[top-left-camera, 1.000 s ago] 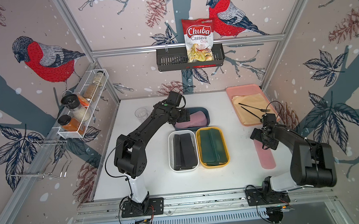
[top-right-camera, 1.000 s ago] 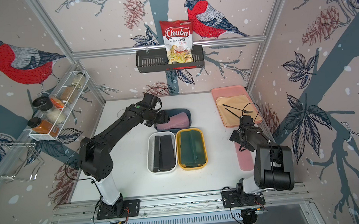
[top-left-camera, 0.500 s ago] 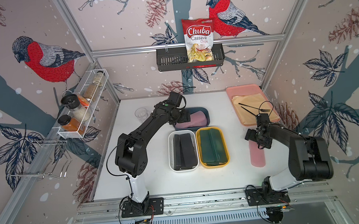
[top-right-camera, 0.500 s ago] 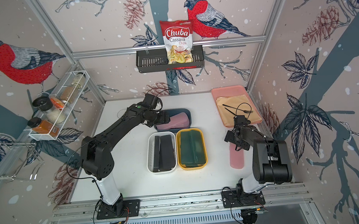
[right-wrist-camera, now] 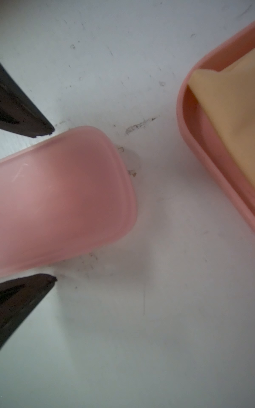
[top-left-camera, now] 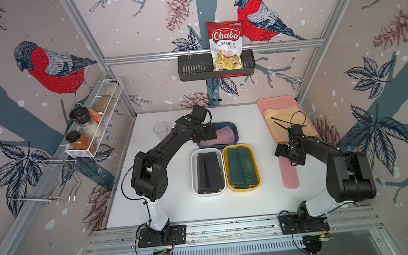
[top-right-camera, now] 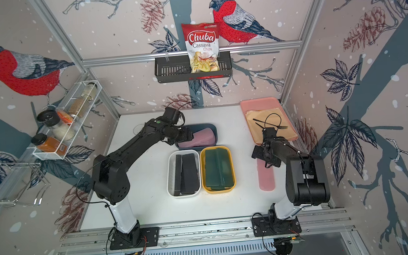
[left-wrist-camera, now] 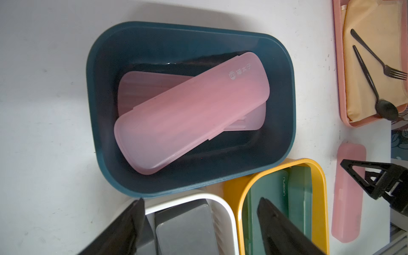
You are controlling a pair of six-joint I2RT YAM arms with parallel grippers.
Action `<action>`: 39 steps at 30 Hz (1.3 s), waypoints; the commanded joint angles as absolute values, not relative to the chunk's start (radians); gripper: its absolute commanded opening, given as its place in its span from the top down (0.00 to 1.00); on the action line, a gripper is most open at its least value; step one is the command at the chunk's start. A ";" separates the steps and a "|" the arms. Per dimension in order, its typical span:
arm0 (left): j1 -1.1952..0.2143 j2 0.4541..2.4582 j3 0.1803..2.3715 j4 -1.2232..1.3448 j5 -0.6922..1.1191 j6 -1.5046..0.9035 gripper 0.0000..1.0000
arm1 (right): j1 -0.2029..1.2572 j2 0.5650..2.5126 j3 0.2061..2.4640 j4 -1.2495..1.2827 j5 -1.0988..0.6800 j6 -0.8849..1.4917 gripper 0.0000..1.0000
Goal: Place the pencil cases by color into the storage box
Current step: Pick up the pencil case from the center of the board.
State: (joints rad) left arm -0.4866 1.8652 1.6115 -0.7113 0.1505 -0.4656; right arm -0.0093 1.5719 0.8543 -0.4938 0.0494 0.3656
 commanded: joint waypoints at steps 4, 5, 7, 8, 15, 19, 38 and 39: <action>-0.484 1.864 1.608 -0.685 0.154 -0.473 0.16 | -0.019 1.585 0.838 -0.505 0.044 0.330 0.00; -0.484 1.865 1.608 -0.684 0.153 -0.475 0.16 | -0.018 1.590 0.835 -0.502 0.041 0.331 0.00; -0.485 1.862 1.608 -0.684 0.152 -0.475 0.16 | -0.018 1.598 0.830 -0.495 0.034 0.330 0.00; -0.484 1.861 1.608 -0.686 0.152 -0.475 0.16 | -0.018 1.603 0.827 -0.491 0.030 0.331 0.00; -0.484 1.856 1.601 -0.686 0.150 -0.476 0.16 | 0.000 1.619 0.810 -0.469 0.024 0.343 0.04; -0.485 1.851 1.594 -0.681 0.150 -0.477 0.16 | 0.011 1.623 0.808 -0.466 0.027 0.348 0.18; -0.482 1.810 1.570 -0.670 0.134 -0.475 0.16 | 0.043 1.557 0.849 -0.500 0.020 0.323 0.43; -0.482 1.809 1.571 -0.670 0.133 -0.473 0.16 | 0.045 1.551 0.854 -0.503 0.018 0.321 0.43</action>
State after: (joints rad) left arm -0.4858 1.8206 1.5723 -0.6849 0.1501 -0.4747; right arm 0.0402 1.5654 0.8398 -0.4793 0.0422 0.3382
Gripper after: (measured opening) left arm 0.842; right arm 0.791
